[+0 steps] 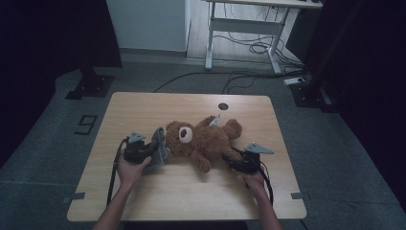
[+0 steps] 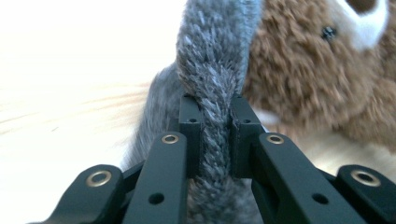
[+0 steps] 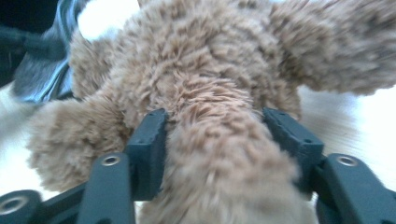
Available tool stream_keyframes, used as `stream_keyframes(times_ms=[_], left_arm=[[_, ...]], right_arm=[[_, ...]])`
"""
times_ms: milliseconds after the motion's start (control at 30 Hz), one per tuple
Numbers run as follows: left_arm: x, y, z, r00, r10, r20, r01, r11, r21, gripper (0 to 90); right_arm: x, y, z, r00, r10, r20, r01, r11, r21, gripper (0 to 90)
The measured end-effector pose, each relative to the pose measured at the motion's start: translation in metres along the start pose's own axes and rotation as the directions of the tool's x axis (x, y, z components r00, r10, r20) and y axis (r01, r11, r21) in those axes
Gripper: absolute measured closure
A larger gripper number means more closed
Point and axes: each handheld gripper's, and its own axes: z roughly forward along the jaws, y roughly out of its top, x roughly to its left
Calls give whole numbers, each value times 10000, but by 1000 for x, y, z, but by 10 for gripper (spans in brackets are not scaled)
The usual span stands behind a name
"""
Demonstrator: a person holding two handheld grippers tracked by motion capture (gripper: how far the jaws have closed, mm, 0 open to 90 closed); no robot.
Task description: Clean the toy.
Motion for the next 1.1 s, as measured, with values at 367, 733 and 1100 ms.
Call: stream_keyframes(times_ms=[367,733,1100], left_arm=[[18,-41,-37,9926,483,-1111,-398,9962,774,783],[16,-66,-29,9858,915,-1408,-653,9814,1806,436],[15,-57,-39,9894,972,-1083,-793,9841,1588,288]], right_arm=[[-2,1,-21,9991,39,423,-46,9999,165,339],[1,-4,-26,9992,-5,399,-12,9992,407,342],[0,-6,-30,9990,60,437,-77,9992,393,342]])
